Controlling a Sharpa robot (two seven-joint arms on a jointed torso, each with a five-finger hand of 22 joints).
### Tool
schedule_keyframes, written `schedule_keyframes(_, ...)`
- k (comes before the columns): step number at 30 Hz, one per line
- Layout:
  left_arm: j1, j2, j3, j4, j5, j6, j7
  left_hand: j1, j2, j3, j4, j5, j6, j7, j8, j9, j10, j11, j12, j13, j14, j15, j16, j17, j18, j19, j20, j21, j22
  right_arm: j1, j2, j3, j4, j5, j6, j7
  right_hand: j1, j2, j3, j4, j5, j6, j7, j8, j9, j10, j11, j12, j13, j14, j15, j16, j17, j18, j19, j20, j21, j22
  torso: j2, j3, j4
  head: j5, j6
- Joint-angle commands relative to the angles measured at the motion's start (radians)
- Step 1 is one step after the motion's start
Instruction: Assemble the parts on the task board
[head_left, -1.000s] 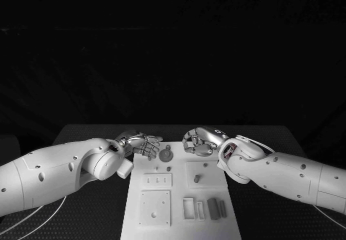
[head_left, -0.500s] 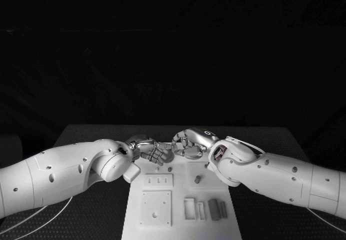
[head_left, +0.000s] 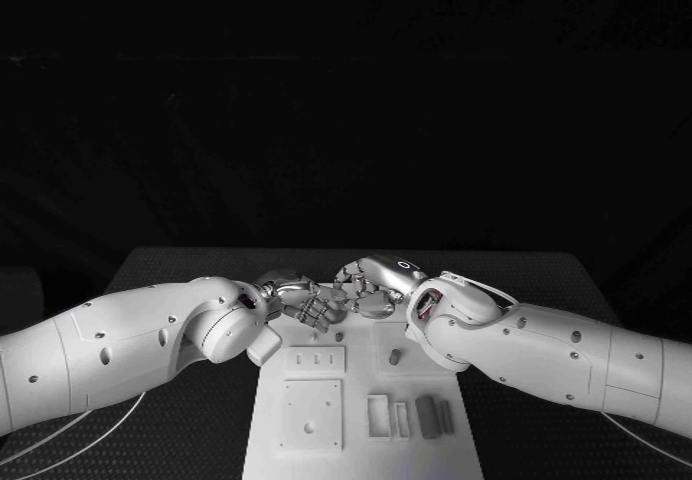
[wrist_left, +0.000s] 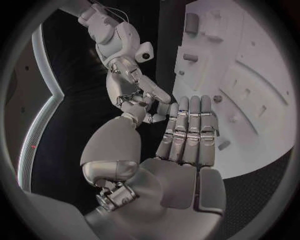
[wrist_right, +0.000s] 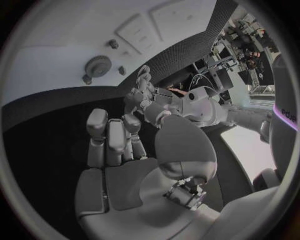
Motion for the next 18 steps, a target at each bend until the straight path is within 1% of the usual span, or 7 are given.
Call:
schedule_keyframes(1,0.001,0.003,0.0,0.001,-0.009,0.015,0.01,-0.006,0.008,-0.003,0.004,0.0,0.005,0.0,0.003,-0.001,0.006,0.001,0.001,0.001,0.005,-0.004,-0.001,0.001,0.009,0.003,0.0,-0.003,0.002,0.0,0.006,0.0,0.001,-0.011,0.018,0.003,0.008,-0.001,-0.006,-0.001,0.001,0.141,0.002,0.007,0.0,-0.002,-0.006,0.001,0.0,0.002,-0.003,0.001,0.0,0.099,0.003,-0.005,0.004,-0.001,0.0,0.0001,0.0004,0.0,-0.001)
schedule_keyframes(8,0.001,0.003,0.0,-0.003,-0.004,0.003,0.013,-0.006,0.012,-0.003,0.005,0.0,0.003,0.001,0.0,-0.003,0.003,0.002,-0.002,0.001,0.003,-0.003,-0.003,0.003,0.008,0.001,0.0,-0.005,0.002,0.0,0.005,0.0,0.011,-0.008,0.022,0.004,0.008,0.0,-0.006,-0.001,0.001,0.141,0.002,0.006,0.001,-0.002,-0.006,0.0,0.0,0.002,-0.003,0.001,-0.001,0.099,0.003,-0.006,0.003,-0.001,0.0,-0.0003,0.0004,0.0,-0.003)
schedule_keyframes(11,0.001,0.012,0.0,-0.007,0.001,-0.009,0.015,-0.006,0.012,-0.003,0.004,0.0,0.001,0.002,-0.002,-0.004,0.002,0.003,-0.004,0.001,0.001,-0.002,-0.005,0.003,0.008,0.0,0.0,-0.006,0.002,0.0,0.006,0.0,0.013,-0.007,0.024,0.004,0.008,0.0,-0.007,-0.001,0.001,0.14,0.002,0.006,0.001,-0.001,-0.006,0.0,0.0,0.002,-0.003,0.0,-0.001,0.099,0.003,-0.006,0.003,-0.001,0.0,0.0,0.0003,0.0,-0.002)
schedule_keyframes(14,0.001,0.015,0.0,-0.004,0.001,-0.005,0.017,-0.006,0.012,-0.004,0.003,0.0,-0.004,0.006,-0.006,-0.007,-0.003,0.006,-0.007,0.001,-0.001,-0.001,-0.007,0.005,0.008,-0.002,0.001,-0.008,0.003,0.0,0.009,0.0,0.011,-0.007,0.026,0.004,0.008,0.0,-0.007,-0.002,0.001,0.14,0.002,0.006,0.001,-0.001,-0.006,0.0,0.0,0.002,-0.003,0.0,-0.002,0.099,0.003,-0.006,0.003,-0.001,0.0,-0.0002,0.001,0.0,-0.003)
schedule_keyframes(18,0.001,0.014,0.0,-0.003,0.001,0.001,0.018,-0.006,0.012,-0.004,0.003,0.0,-0.004,0.006,-0.007,-0.007,-0.003,0.007,-0.008,0.001,-0.001,-0.001,-0.007,0.005,0.008,-0.002,0.001,-0.008,0.003,0.0,0.014,0.0,0.005,-0.006,0.03,0.004,0.008,0.0,-0.007,-0.002,0.001,0.14,0.002,0.006,0.001,-0.001,-0.006,0.0,0.0,0.002,-0.003,0.0,-0.002,0.099,0.003,-0.006,0.003,-0.001,0.0,-0.0004,-0.002,0.0,-0.003)
